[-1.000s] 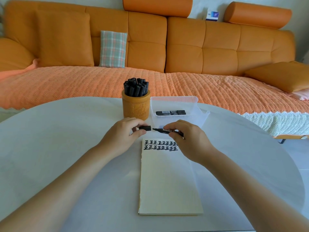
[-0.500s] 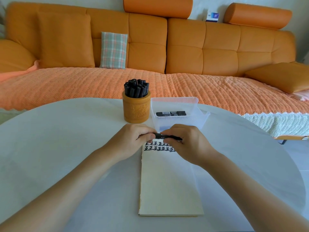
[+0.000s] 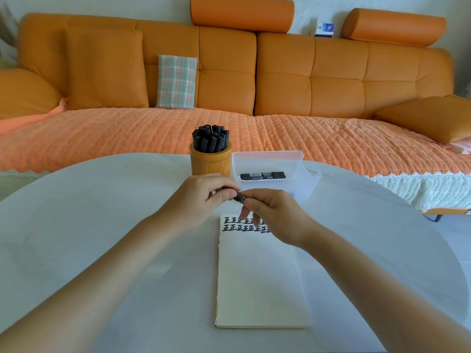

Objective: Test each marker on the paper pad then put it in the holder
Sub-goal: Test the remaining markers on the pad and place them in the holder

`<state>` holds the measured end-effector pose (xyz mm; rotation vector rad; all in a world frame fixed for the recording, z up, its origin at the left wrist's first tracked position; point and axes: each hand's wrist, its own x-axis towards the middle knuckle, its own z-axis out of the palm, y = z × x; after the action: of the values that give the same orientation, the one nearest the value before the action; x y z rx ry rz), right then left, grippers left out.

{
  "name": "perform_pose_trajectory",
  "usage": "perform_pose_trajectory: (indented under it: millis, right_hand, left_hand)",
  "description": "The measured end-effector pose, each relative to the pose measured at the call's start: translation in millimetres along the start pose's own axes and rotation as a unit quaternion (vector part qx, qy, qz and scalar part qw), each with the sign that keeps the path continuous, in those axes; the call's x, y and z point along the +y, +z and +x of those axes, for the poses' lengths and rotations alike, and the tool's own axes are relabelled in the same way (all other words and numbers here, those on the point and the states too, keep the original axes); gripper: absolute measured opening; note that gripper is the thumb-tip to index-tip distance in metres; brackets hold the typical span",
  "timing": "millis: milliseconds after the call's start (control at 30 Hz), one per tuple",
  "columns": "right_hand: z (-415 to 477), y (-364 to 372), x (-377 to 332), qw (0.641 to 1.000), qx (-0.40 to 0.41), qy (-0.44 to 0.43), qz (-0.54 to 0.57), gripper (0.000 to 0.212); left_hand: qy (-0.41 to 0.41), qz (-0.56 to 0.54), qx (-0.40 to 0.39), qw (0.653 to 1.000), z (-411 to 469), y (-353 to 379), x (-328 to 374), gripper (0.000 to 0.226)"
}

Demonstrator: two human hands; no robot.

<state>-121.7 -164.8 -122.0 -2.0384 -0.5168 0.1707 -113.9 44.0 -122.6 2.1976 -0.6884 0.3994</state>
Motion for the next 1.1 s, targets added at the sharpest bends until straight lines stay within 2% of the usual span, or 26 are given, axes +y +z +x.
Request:
perform_pose_trajectory:
  millis: [100, 200, 267, 367, 467, 533, 600, 667, 800, 900, 1000, 1100]
  right_hand:
    - [10, -5, -3, 0.996, 0.049, 0.014, -0.069, 0.019]
    - [30, -18, -13, 0.990, 0.142, 0.017, -0.001, 0.006]
    - [50, -28, -23, 0.979, 0.199, 0.012, 0.042, 0.004]
    - [87, -40, -34, 0.962, 0.264, -0.021, 0.064, 0.010]
    - [117, -41, -41, 0.952, 0.294, -0.048, 0.072, 0.027]
    - [133, -38, -44, 0.954, 0.286, -0.066, 0.064, 0.032]
    - [145, -33, -42, 0.959, 0.270, -0.073, 0.038, 0.029]
    - [152, -31, -39, 0.961, 0.265, -0.076, 0.007, 0.026]
    - [159, -33, -39, 0.972, 0.223, -0.073, 0.019, 0.023]
    - [166, -31, -41, 0.977, 0.199, -0.063, -0.030, 0.028]
    - [175, -27, -47, 0.981, 0.160, -0.040, -0.103, 0.037]
    - [178, -24, -51, 0.981, 0.131, -0.015, -0.139, 0.032]
  left_hand:
    - [-0.012, -0.004, 0.059, 0.998, 11, -8, -7, 0.026]
    - [-0.048, 0.032, 0.161, 0.985, 30, -23, -23, 0.034]
    - [-0.110, 0.057, 0.189, 0.974, 45, -32, -35, 0.043]
    - [-0.190, 0.046, 0.160, 0.967, 69, -41, -46, 0.068]
    - [-0.236, 0.026, 0.083, 0.968, 89, -46, -57, 0.093]
    - [-0.253, -0.010, 0.037, 0.967, 97, -46, -65, 0.104]
    - [-0.257, -0.045, 0.019, 0.965, 100, -45, -72, 0.104]
    - [-0.241, -0.072, 0.022, 0.968, 100, -44, -76, 0.092]
    - [-0.201, -0.103, 0.073, 0.971, 97, -42, -79, 0.064]
    - [-0.192, -0.123, 0.094, 0.969, 96, -39, -81, 0.059]
    - [-0.198, -0.144, 0.097, 0.965, 95, -36, -81, 0.069]
    - [-0.194, -0.119, 0.090, 0.970, 94, -36, -83, 0.083]
